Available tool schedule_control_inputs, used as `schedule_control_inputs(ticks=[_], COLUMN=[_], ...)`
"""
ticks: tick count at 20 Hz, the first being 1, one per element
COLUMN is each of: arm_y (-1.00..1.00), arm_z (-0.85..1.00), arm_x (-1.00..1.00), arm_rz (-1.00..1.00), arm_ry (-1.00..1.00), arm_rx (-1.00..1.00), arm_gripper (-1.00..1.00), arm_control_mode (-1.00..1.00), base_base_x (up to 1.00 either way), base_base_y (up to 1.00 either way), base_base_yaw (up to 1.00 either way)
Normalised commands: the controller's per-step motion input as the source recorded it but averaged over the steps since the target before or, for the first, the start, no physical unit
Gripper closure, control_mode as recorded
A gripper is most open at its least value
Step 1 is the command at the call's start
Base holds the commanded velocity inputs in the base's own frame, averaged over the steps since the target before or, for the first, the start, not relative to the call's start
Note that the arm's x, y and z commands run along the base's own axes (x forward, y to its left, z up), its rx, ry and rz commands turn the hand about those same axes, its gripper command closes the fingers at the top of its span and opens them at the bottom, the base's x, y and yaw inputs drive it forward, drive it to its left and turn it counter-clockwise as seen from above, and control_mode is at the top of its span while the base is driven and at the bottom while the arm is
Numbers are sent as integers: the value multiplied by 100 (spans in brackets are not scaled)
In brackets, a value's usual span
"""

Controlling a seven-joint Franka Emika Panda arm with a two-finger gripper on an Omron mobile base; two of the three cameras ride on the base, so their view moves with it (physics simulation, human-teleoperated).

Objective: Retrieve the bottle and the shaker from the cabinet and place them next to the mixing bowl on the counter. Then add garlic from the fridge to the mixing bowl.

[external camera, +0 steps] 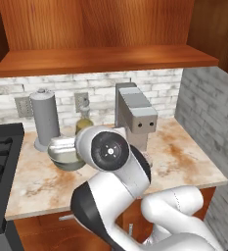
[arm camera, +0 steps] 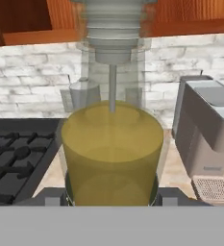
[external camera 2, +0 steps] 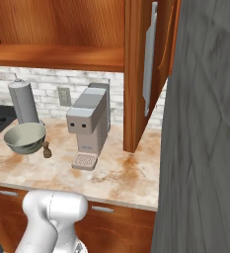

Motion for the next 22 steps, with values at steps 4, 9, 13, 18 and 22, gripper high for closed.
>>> schedule_control_inputs(ticks=[4, 9, 13, 18, 22], arm_y=[16, 20, 33, 55, 65], arm_z=[-63, -79, -72, -10, 0], arm_x=[1, 10, 3, 3, 39], arm_rz=[0, 0, 0, -1, -12], arm_ry=[5, 6, 7, 0, 2], arm_rx=[8, 3, 0, 0, -6], arm_gripper=[100, 100, 100, 100, 100], arm_control_mode=[-100, -100, -100, -100, -100], base_base_x=[0, 0, 0, 0, 0], base_base_y=[0, 0, 0, 0, 0], base_base_yaw=[0, 0, 0, 0, 0])
